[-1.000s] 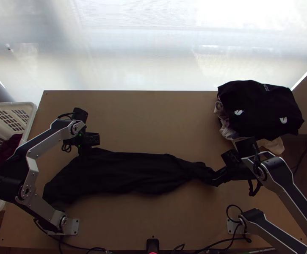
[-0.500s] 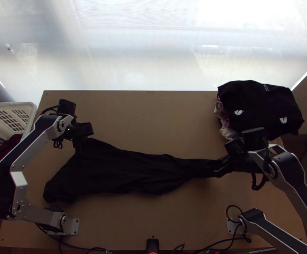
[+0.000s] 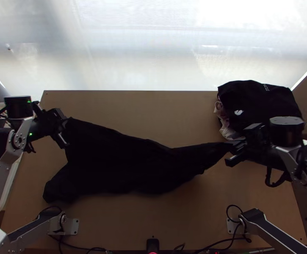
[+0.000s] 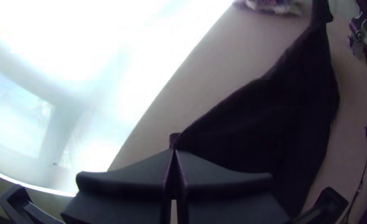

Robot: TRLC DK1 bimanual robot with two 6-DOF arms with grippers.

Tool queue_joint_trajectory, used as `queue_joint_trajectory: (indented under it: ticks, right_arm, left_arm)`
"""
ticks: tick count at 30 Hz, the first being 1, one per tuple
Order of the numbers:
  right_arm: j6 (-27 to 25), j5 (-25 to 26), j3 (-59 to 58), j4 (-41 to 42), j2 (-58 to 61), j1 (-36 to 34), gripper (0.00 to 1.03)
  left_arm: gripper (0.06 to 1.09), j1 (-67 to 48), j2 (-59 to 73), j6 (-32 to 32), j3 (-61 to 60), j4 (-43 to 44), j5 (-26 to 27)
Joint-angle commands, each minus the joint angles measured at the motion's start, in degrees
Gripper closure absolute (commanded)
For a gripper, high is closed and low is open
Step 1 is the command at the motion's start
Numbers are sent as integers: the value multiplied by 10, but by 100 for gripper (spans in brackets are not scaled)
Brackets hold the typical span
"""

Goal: Fold the t-shirt

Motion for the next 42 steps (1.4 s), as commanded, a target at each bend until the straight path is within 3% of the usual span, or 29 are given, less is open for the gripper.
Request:
queue_joint_trajectory:
  ticks: [1,7,14,27,33,42]
  right_arm:
    - [39,2,99,0,-7,-7,100]
    - [63,23,194,-1,-20,-30,100]
    - [87,36,286,-9,-31,-58,100]
    - [113,35,341,-17,-111,-81,100]
    - [134,34,400,36,-109,-114,100]
    - [138,34,392,40,-139,-148,100]
  left_arm:
    - [104,13,-74,-108,71,2,11]
    - [105,13,-130,-199,131,-1,11]
    - [105,14,-153,-258,214,-26,0]
    - [105,43,-212,-291,334,2,-4]
    - [105,67,-229,-323,332,36,-5]
    - [105,101,-306,-317,266,38,-6]
